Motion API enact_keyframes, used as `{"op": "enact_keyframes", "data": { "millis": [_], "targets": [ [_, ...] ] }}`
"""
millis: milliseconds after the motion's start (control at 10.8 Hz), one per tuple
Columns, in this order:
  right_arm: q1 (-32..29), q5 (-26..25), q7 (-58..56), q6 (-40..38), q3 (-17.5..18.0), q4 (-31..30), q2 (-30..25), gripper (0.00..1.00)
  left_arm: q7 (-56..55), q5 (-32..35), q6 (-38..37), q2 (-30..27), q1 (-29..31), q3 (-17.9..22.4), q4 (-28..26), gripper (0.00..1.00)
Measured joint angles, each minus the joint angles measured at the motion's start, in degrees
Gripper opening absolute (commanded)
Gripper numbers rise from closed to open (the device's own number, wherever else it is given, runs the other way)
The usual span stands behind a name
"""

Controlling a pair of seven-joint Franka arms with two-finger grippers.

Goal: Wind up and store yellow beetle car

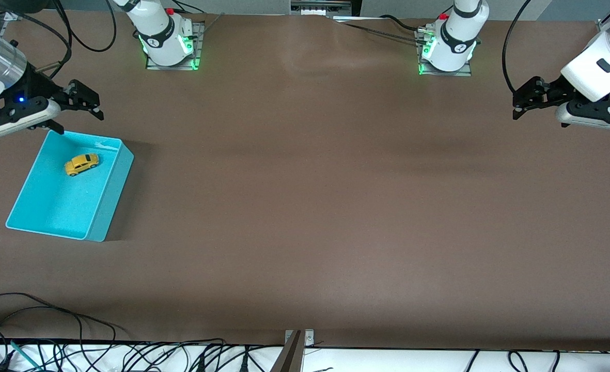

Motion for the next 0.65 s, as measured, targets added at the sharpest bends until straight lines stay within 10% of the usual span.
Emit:
{"op": "enact_keyframes", "data": {
  "millis": [645],
  "targets": [
    [3.87, -4.23, 7.56, -3.73, -2.85, 7.88, 3.38, 1.00, 0.00, 0.00, -0.01, 0.00, 0.00, 0.00, 0.00, 1.00]
  ]
}}
